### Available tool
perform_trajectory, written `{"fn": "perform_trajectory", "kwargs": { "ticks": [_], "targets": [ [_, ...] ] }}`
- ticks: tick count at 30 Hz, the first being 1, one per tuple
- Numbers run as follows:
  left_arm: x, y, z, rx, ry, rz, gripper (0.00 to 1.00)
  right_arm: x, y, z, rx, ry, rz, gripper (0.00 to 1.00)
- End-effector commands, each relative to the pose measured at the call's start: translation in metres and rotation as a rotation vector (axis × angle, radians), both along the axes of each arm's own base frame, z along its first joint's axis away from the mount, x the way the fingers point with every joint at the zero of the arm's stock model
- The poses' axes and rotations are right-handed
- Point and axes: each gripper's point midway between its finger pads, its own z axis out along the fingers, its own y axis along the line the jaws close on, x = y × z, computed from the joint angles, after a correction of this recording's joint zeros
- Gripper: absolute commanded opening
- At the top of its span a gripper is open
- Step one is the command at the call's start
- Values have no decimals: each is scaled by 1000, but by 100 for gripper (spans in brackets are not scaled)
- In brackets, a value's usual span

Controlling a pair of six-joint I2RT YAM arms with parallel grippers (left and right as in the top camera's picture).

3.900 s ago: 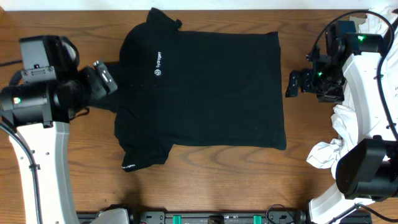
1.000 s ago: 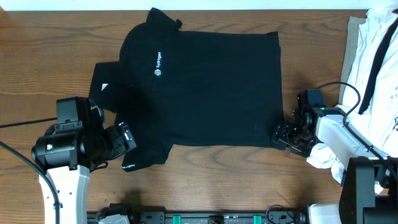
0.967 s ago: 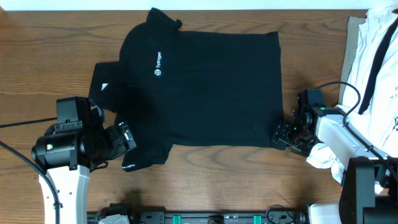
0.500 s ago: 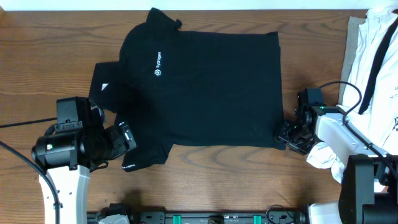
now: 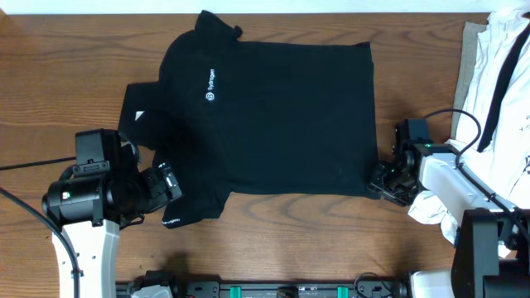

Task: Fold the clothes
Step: 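Grasp the shirt's bottom hem corners with both grippers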

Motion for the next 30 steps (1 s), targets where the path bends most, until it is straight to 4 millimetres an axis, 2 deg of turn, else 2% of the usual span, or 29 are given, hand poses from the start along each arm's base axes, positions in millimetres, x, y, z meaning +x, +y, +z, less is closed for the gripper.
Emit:
{"fn": "perform_trajectory", "kwargs": {
  "ticks": [1,3,6,16,26,30],
  "targets": [
    [-1,-1,-1,-2,5,-9,98,-26,11,-22,32,94,16,39],
    [-1,-1,-1,-2,6,-9,98,-24,11,-22,33,88,16,31],
    [-2,-1,-2,-2,9,-9,98,-24,11,-22,33,85,19,27],
    [-2,-1,-2,-3,10,-9,98,-23,11,-22,32,81,19,2],
    [-3,-2,-2,-3,13,-9,98,-24,5,-23,-5,82,30,1],
    [-4,-2,-6,-7,30,-6,98,-16,4,-20,9,63,32,1]
  ]
}}
